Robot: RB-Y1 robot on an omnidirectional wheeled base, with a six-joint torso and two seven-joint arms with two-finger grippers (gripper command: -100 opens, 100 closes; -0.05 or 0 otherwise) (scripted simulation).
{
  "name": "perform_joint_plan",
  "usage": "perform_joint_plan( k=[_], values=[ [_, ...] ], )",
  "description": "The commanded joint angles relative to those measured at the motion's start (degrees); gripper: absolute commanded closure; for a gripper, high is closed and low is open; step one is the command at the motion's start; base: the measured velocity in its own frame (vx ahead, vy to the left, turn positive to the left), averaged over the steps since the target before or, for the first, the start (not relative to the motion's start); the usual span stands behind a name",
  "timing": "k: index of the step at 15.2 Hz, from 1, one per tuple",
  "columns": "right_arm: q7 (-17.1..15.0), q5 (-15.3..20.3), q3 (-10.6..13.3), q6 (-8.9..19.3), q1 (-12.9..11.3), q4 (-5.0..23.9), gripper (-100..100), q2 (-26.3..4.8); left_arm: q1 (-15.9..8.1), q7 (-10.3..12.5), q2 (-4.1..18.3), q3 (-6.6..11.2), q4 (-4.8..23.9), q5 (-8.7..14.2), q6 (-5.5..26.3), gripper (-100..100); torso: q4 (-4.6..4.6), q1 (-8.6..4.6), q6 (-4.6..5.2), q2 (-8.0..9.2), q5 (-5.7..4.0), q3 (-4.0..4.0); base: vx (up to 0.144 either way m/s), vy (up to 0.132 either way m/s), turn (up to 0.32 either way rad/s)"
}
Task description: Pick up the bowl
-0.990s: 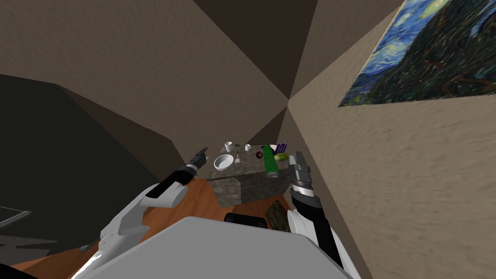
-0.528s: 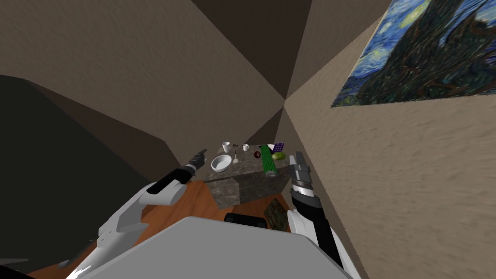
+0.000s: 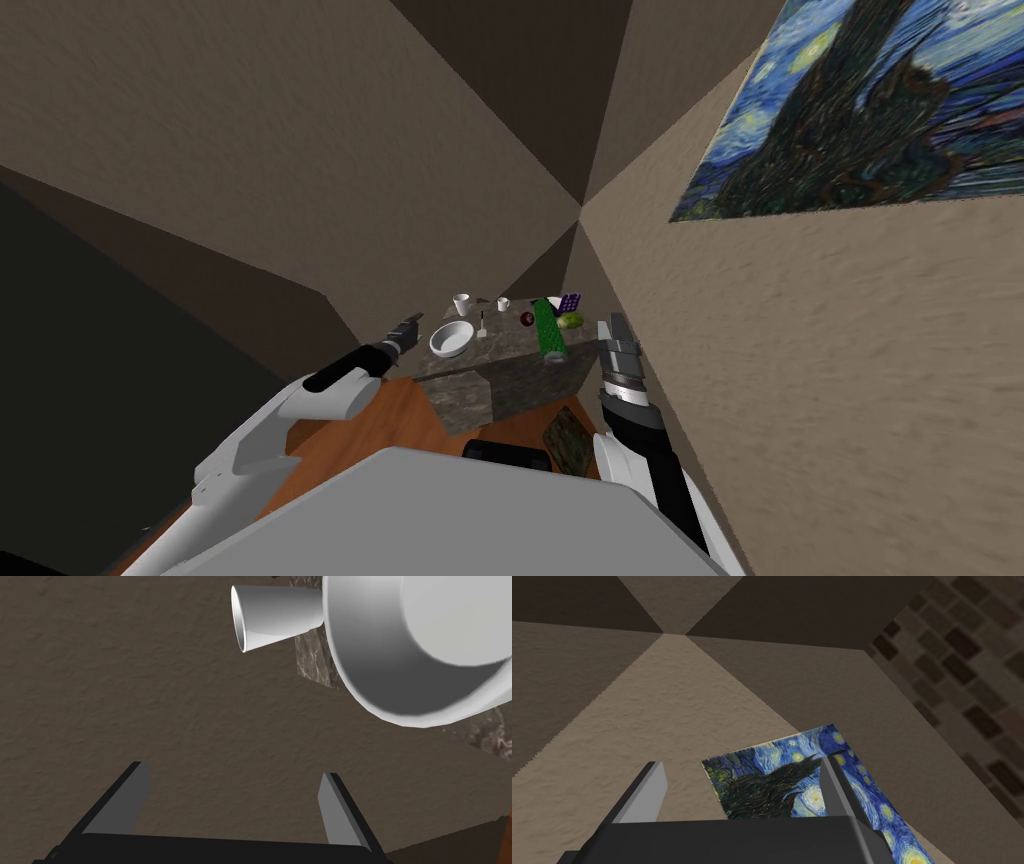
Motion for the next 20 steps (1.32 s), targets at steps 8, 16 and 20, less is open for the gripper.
perform_joint_plan(
  k=[8,16,20],
  values=[
    [0.0,0.0,0.0,0.0,0.0,0.0,0,0.0,-1.1,0.1,1.1,2.40,1.2,2.7,10.6,-100,0.00,0.00,0.01,0.00,0.00,0.00,0.005,-0.003,-0.079],
    [0.0,0.0,0.0,0.0,0.0,0.0,0,0.0,-2.0,0.3,2.0,4.50,2.2,5.1,19.7,-100,0.00,0.00,0.00,0.00,0.00,0.00,0.006,-0.003,-0.076],
    [0.0,0.0,0.0,0.0,0.0,0.0,0,0.0,-2.5,0.3,2.3,5.53,2.7,6.3,24.3,-100,0.00,-0.01,0.00,0.00,0.00,0.00,0.006,-0.003,-0.075]
  ],
)
